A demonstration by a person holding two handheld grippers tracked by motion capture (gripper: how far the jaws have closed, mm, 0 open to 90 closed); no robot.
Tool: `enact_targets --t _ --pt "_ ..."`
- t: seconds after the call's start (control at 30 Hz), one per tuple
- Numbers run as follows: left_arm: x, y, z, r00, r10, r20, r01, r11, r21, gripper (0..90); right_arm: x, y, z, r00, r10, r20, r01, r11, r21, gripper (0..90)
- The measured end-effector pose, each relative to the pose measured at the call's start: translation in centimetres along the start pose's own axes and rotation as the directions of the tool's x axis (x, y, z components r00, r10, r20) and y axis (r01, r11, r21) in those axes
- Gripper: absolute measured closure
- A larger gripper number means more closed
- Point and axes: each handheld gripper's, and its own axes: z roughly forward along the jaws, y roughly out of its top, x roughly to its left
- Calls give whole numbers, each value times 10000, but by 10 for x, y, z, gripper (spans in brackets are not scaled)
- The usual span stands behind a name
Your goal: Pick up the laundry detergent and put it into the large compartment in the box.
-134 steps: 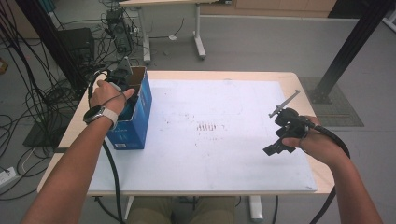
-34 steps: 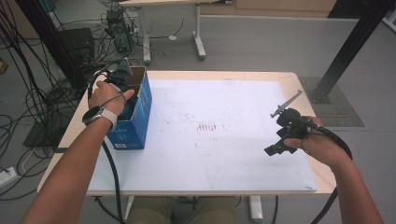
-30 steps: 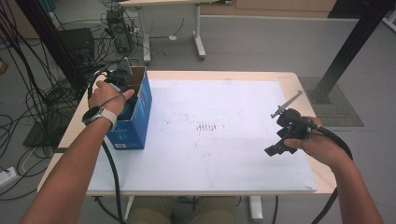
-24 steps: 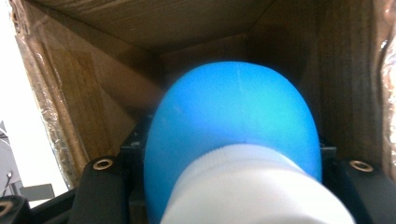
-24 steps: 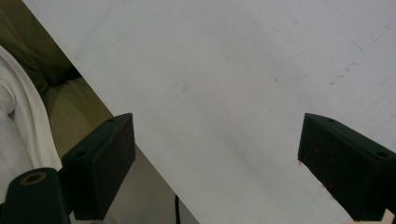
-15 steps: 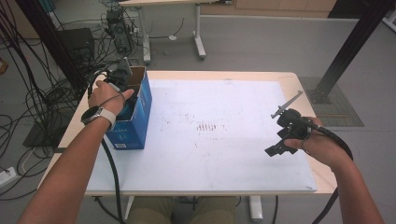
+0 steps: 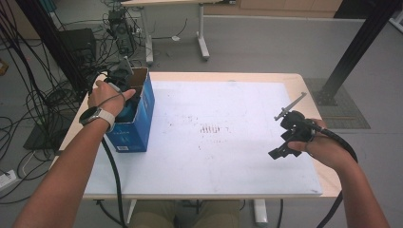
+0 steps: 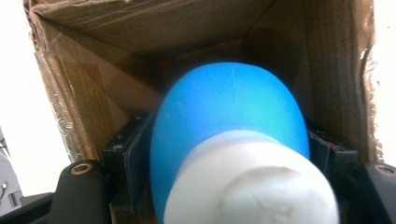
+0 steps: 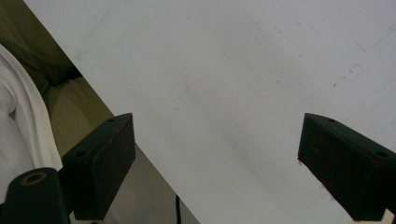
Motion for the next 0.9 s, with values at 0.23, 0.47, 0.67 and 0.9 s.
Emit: enact_targets --t 0.23,0.47,0.67,0.9 --pt "-2 1 -1 9997 226 -94 -225 9997 44 272 0 -1 -1 10000 7 4 -7 10000 6 113" --pt "-2 -1 -7 9992 382 -87 -382 9993 -42 268 2 -2 -1 10000 49 8 -49 10000 13 113" --pt "-1 -4 -12 9986 532 7 -532 9985 -154 262 3 0 -1 10000 -9 21 9 10000 16 113" --pt "2 -7 -22 9977 673 64 -670 9970 -393 186 5 4 -1 10000 -65 8 65 9999 97 113"
